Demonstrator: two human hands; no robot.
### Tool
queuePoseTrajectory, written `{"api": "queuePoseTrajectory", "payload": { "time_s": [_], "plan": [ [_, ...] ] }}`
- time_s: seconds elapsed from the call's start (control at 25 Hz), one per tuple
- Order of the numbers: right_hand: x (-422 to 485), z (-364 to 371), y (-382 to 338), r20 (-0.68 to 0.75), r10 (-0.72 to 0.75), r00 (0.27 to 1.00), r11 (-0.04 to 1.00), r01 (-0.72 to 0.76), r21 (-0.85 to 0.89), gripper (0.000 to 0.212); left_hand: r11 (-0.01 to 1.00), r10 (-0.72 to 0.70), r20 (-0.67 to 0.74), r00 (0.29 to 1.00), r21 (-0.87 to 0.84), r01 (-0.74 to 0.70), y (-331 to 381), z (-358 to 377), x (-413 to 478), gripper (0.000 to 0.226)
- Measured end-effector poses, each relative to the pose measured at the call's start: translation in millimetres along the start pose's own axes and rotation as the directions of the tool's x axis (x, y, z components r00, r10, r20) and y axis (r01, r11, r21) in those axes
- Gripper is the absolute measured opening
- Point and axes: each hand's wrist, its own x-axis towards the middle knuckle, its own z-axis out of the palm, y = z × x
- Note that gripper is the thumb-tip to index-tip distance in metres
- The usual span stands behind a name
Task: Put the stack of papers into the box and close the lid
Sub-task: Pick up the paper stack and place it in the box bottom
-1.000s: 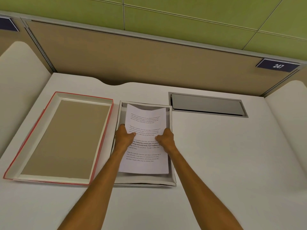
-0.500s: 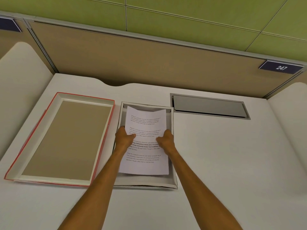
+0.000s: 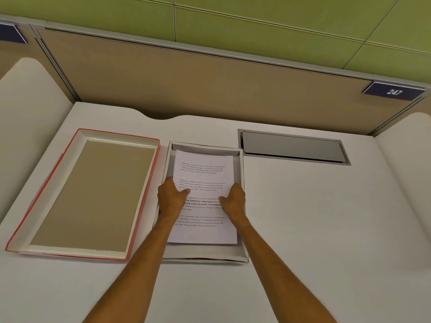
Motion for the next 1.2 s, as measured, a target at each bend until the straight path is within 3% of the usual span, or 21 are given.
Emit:
{"api": "queuePoseTrajectory", "payload": {
  "time_s": [0.16,0.28,0.48,0.56,0.68,0.88,1.0,1.08,1.12,1.2],
  "plan": [
    [1.8,-6.7,4.9,0.046,0.058,0.997,0.995,-0.061,0.082,0.04,0.999,0.014,0.005,1.0,0.045,-0.014,-1.1,-6.7,-2.3,0.052],
    [1.5,-18.0,4.0,0.104,0.157,0.982,0.956,-0.178,0.235,0.042,1.0,-0.026,0.047,0.999,0.0,0.026,-6.4,-10.7,3.0,0.051],
    [19.4,-16.0,17.9,0.228,0.25,0.941,0.871,-0.321,0.371,0.064,0.99,-0.079,0.08,0.994,-0.108,0.088,1.1,-17.7,1.1,0.064],
    [37.9,-3.5,40.9,0.239,0.217,0.946,0.863,-0.3,0.406,0.07,0.987,-0.092,0.075,0.993,-0.126,0.101,3.4,-16.3,0.2,0.071],
    [16.4,-15.1,17.0,0.212,0.22,0.952,0.872,-0.289,0.394,0.074,0.989,-0.09,0.061,0.994,-0.115,0.096,2.8,-14.5,-0.6,0.071],
    [6.6,-18.5,8.6,0.142,0.152,0.978,0.918,-0.193,0.348,0.033,0.998,-0.053,0.091,0.994,-0.041,0.057,4.2,-20.6,-4.9,0.053],
    [5.0,-27.7,-10.8,0.006,0.032,0.999,0.973,-0.033,0.229,0.036,0.988,-0.056,0.083,0.995,-0.142,0.068,12.1,-27.8,-19.7,0.063],
    [15.5,-33.6,-27.5,-0.026,-0.088,0.996,0.963,0.092,0.253,0.053,0.854,-0.209,0.253,0.945,-0.423,0.302,18.5,-34.7,-38.5,0.072],
    [24.0,-35.8,-36.8,0.003,-0.155,0.988,0.953,0.149,0.264,0.063,0.715,-0.267,0.399,0.877,-0.528,0.458,19.4,-36.1,-49.5,0.069],
    [44.5,-38.1,-51.3,0.124,-0.295,0.947,0.944,0.269,0.19,0.066,0.469,-0.351,0.637,0.687,-0.516,0.717,16.8,-34.4,-72.6,0.055]
  ]
}}
